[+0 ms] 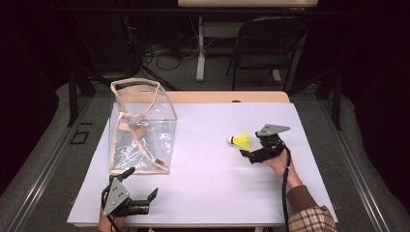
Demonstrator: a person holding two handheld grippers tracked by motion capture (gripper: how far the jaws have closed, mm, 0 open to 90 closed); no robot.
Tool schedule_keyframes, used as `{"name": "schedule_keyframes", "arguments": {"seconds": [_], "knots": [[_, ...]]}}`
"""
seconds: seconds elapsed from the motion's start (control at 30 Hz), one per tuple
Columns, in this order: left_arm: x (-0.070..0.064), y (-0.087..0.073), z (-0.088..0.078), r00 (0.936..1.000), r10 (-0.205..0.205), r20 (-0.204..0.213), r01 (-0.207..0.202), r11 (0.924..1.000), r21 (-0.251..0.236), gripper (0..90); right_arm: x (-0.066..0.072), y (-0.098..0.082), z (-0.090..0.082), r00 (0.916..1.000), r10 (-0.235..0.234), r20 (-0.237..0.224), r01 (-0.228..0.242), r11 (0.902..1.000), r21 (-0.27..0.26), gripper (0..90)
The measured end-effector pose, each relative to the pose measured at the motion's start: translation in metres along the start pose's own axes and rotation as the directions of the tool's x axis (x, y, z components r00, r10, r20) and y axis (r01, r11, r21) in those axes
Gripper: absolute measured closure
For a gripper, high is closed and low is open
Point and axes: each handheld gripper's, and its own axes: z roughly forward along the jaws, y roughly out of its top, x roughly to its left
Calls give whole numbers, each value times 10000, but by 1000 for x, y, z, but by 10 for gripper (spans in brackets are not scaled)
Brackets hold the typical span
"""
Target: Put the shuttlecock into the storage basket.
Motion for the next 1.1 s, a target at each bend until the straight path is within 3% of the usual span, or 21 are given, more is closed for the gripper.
{"name": "schedule_keyframes", "arguments": {"seconds": [0.13, 0.37, 0.5, 0.73, 1.1], "knots": [[0, 0, 0, 10000, -2, 5, 2, 10000, 17, 0, 0, 0, 2, 10000, -73, -18, 74, 9999, 131, 54], [0, 0, 0, 10000, 20, 36, -20, 10000, 25, 0, 2, -1, 6, 9999, -135, 86, 131, 9987, 495, 232], [0, 0, 0, 10000, 34, 46, -34, 10000, 27, 0, 2, -1, 10, 9996, -153, 225, 134, 9965, 830, 391], [0, 0, 0, 10000, 39, 46, -39, 10000, 34, 0, 2, -2, 17, 9992, -252, 325, 213, 9931, 1152, 540], [-1, 0, 0, 10000, 41, 75, -42, 10000, 55, 0, 2, -5, 24, 9986, -279, 452, 212, 9896, 1420, 640]]}}
